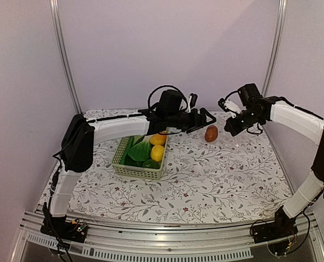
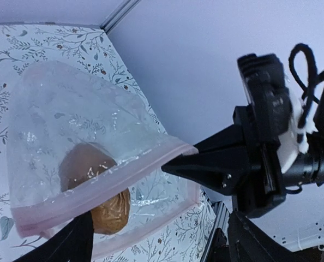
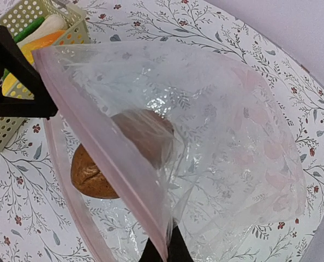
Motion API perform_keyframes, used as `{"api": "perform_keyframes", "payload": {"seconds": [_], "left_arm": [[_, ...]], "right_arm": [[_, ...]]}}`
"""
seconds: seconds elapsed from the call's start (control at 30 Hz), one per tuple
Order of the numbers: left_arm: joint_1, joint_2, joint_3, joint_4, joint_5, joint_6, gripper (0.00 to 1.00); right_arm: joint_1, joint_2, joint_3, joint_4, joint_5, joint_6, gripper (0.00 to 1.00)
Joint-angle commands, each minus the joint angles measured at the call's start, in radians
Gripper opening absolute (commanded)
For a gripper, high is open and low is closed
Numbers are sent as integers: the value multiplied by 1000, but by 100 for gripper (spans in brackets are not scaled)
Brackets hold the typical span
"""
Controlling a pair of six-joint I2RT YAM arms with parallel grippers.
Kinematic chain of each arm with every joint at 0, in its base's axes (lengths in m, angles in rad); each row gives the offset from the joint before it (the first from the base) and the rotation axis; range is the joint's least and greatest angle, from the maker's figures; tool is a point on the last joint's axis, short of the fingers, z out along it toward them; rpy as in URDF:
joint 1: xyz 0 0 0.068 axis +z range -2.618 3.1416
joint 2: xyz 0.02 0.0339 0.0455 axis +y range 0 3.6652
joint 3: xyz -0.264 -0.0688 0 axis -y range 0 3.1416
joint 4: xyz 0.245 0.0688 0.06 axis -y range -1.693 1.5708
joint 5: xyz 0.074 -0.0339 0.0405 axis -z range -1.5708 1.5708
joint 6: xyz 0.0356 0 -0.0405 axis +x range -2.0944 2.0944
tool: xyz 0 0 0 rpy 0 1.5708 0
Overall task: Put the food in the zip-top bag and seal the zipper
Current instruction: Place the fake vegetable in the zipper food storage bag, then pick up the fake vegetable from the bin.
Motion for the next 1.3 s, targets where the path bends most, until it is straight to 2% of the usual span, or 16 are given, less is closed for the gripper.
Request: {"api": "perform_keyframes", "payload": {"seconds": [0.0, 0.1, 0.3, 0.4, 0.8, 1.07, 1.27], "left_arm": [[-19, -201, -130, 190, 42, 153, 84], [-19, -320, -250, 246, -14, 199, 83], [-18, -461, -382, 183, -111, 298, 83], [-12, -476, -418, 103, -164, 318, 81], [22, -544, -519, -215, -301, 354, 77], [28, -602, -590, -381, -410, 441, 81], [68, -618, -657, -427, -391, 427, 78]], "right_arm": [[-123, -9, 73, -31, -198, 19, 0], [-201, -11, 71, -28, -269, 23, 0], [-204, -31, 86, -45, -260, -9, 0], [-204, 1, 128, -91, -268, -5, 0], [-213, -23, 145, -76, -223, 5, 0], [-213, -60, 91, -69, -209, -3, 0], [-214, -76, 62, -58, -220, -3, 0]]}}
